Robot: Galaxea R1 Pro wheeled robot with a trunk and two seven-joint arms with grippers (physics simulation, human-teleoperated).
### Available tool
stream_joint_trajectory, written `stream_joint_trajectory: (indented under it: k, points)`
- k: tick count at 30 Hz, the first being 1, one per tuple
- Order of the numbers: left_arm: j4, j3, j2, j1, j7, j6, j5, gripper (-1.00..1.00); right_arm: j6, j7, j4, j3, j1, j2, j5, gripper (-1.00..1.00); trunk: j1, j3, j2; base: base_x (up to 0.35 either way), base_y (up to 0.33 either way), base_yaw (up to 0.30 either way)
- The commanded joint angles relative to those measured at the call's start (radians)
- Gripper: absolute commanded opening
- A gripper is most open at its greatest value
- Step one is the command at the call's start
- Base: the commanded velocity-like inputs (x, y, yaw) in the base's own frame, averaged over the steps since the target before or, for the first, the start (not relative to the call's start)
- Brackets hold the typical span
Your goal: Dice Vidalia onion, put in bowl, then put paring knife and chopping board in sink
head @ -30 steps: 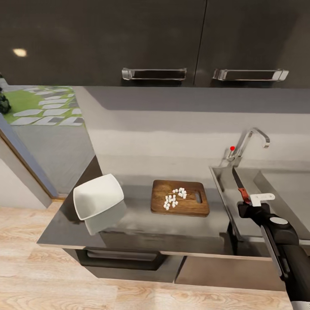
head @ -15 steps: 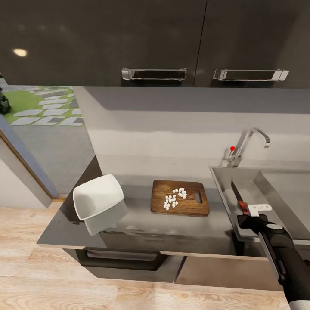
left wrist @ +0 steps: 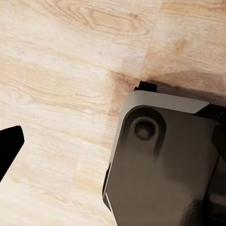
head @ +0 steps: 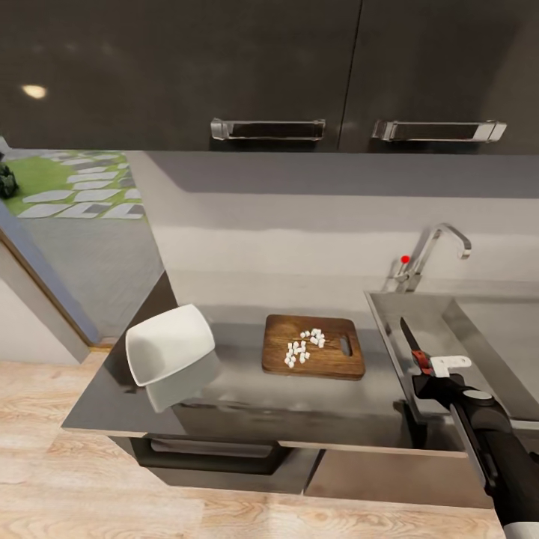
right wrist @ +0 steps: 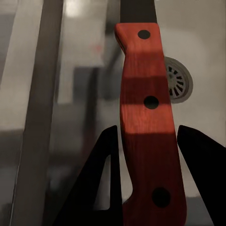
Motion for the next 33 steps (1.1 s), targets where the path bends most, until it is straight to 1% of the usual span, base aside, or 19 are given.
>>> stream_joint_trajectory:
  k: [1, 4, 5, 7, 9, 14, 23, 33]
  points:
    - [0.004, -0.008, -0.001, -0.002, 0.001, -0.007, 0.007, 1.0, 0.005, 0.007, 0.002, -0.001, -0.001, 0.0, 0.011, -1.0, 0.001, -0.002, -0.002, 0.187, 0.0, 0.0]
    - [0.004, -0.008, -0.001, -0.002, 0.001, -0.007, 0.007, 1.0, 0.006, 0.006, 0.033, -0.007, -0.001, -0.002, 0.011, -1.0, 0.001, -0.002, -0.002, 0.212, 0.0, 0.0]
    - [0.004, -0.008, -0.001, -0.002, 0.001, -0.006, 0.007, 1.0, 0.006, 0.008, 0.047, -0.041, -0.001, -0.002, 0.011, -1.0, 0.001, -0.002, -0.002, 0.18, 0.0, 0.0]
    - [0.004, -0.008, 0.0, -0.002, 0.001, -0.006, 0.007, 1.0, 0.007, 0.009, 0.051, -0.059, -0.001, -0.003, 0.011, -1.0, 0.001, -0.002, -0.002, 0.098, 0.0, 0.0]
    - [0.004, -0.008, 0.0, -0.002, 0.001, -0.006, 0.007, 1.0, 0.008, 0.009, 0.056, -0.066, -0.001, -0.003, 0.011, -1.0, 0.001, -0.002, -0.002, 0.04, 0.0, 0.0]
    - [0.005, -0.008, 0.0, -0.002, 0.001, -0.006, 0.007, 1.0, 0.007, 0.011, 0.102, -0.072, -0.001, -0.003, 0.011, -1.0, 0.001, -0.002, -0.002, 0.01, 0.0, 0.0]
    - [0.004, -0.008, 0.0, -0.002, 0.001, 0.005, 0.007, 1.0, 0.005, 0.013, 0.139, -0.074, -0.001, -0.009, 0.011, -1.0, 0.001, -0.002, -0.002, 0.0, 0.0, 0.0]
    - [0.004, -0.008, 0.0, -0.002, 0.001, 0.006, 0.007, 1.0, 0.003, 0.014, 0.15, -0.074, -0.001, -0.009, 0.011, -1.0, 0.001, -0.002, -0.002, 0.0, 0.0, 0.0]
